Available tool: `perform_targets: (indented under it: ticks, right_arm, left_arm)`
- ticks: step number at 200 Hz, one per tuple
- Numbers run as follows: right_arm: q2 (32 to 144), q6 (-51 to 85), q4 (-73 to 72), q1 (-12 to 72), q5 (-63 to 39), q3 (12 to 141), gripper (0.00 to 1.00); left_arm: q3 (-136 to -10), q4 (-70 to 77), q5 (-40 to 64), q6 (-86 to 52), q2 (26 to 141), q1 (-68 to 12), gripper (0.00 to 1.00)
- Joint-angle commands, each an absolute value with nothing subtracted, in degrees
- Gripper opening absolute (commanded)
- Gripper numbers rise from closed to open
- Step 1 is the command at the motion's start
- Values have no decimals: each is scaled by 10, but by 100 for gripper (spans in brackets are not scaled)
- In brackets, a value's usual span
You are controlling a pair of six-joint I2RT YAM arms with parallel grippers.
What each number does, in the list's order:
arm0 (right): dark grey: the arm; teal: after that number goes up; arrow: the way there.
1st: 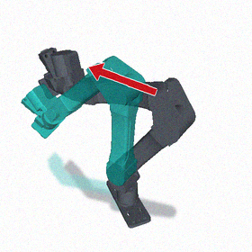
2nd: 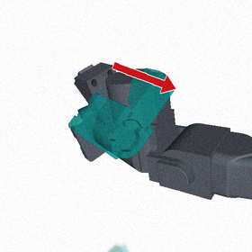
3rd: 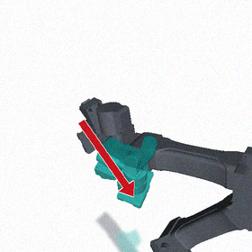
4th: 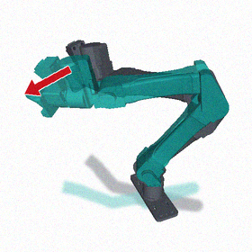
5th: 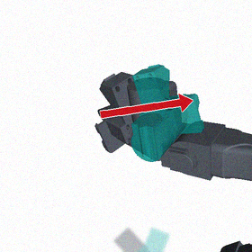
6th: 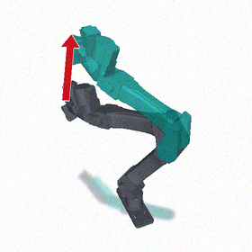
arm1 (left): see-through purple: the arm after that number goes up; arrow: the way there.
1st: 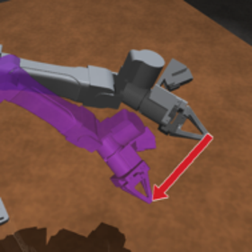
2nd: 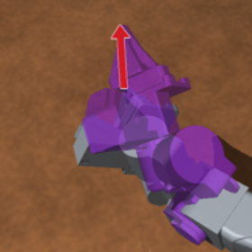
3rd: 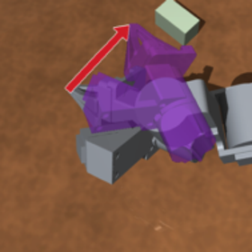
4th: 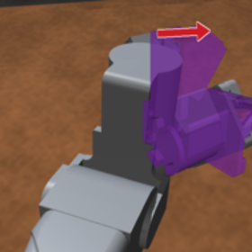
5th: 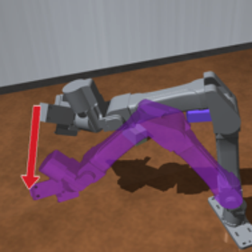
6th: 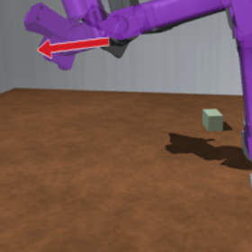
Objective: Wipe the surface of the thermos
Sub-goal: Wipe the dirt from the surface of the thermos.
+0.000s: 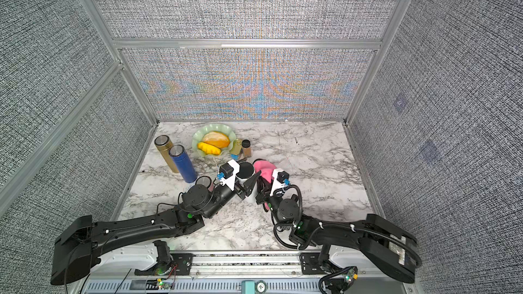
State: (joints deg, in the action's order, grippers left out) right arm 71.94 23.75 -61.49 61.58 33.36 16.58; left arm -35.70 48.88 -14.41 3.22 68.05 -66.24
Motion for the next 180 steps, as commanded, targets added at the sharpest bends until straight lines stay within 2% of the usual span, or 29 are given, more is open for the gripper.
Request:
perform_targets:
  ticks: [1, 37, 83, 110, 140, 180]
  right_arm:
    - [756, 264, -711, 616, 297, 140, 0]
    - [694, 251, -660, 616, 294, 136, 0]
    - [439, 199, -450, 616, 299, 149, 0]
    - [333, 189, -299, 617, 247, 199, 0]
    - [322, 189, -219, 617, 134, 250, 0]
    - [419, 199, -156, 618, 64, 322, 0]
  left_arm:
    - [-342, 637, -78, 64, 679, -662, 0]
    - [-298, 750, -73, 120, 700, -662, 0]
    - [-272, 877, -131, 246, 757, -662, 0]
    - [-265, 944, -153, 316, 799, -662, 0]
    - [-274, 979, -164, 373, 843, -662, 0]
    - [-280, 925, -115, 380, 840, -664, 0]
